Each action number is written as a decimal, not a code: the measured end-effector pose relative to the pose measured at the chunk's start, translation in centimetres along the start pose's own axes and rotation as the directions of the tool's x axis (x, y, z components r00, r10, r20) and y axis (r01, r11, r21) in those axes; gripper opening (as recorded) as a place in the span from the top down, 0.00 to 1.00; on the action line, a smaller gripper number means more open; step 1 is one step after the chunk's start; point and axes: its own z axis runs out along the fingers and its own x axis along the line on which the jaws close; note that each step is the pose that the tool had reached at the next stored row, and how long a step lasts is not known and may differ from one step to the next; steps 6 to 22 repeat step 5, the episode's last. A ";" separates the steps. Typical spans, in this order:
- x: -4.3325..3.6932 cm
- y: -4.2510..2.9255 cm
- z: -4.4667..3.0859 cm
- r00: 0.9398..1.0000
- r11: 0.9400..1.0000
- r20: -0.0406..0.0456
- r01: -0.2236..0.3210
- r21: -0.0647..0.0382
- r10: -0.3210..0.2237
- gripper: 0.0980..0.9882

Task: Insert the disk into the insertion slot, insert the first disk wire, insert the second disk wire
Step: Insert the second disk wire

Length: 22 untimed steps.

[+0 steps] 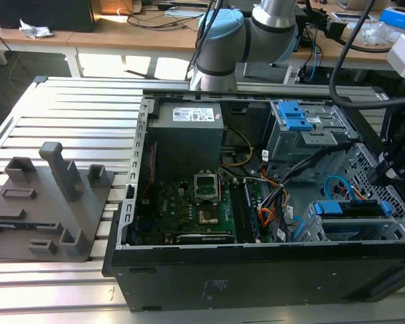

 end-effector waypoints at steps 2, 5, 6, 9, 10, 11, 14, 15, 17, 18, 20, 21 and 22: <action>0.00 0.00 -0.01 1.000 1.000 0.000 0.000 0.000 0.000 0.99; 0.00 0.00 -0.01 1.000 1.000 0.000 0.000 0.000 0.000 0.99; 0.00 0.00 -0.01 1.000 1.000 0.000 0.000 0.000 0.000 0.99; 0.00 0.00 -0.01 1.000 1.000 0.000 0.000 0.000 0.000 0.99; 0.00 0.00 -0.01 1.000 1.000 0.000 0.000 0.000 0.000 0.99; 0.00 0.00 -0.01 1.000 1.000 0.000 0.000 0.000 0.000 0.99; 0.00 0.00 -0.01 1.000 1.000 0.000 0.000 0.000 0.000 0.99; 0.00 0.00 -0.01 1.000 1.000 0.000 0.000 0.000 0.000 0.99; 0.00 0.00 -0.01 1.000 1.000 0.000 0.000 0.000 0.000 0.99; 0.00 0.00 -0.01 1.000 1.000 0.000 0.000 0.000 0.000 0.99; 0.00 0.00 -0.01 1.000 1.000 0.000 0.000 0.000 0.000 0.99; 0.00 0.00 -0.01 1.000 1.000 0.000 0.000 0.000 0.000 0.99; 0.00 0.00 -0.01 1.000 1.000 0.000 0.000 0.000 0.000 0.99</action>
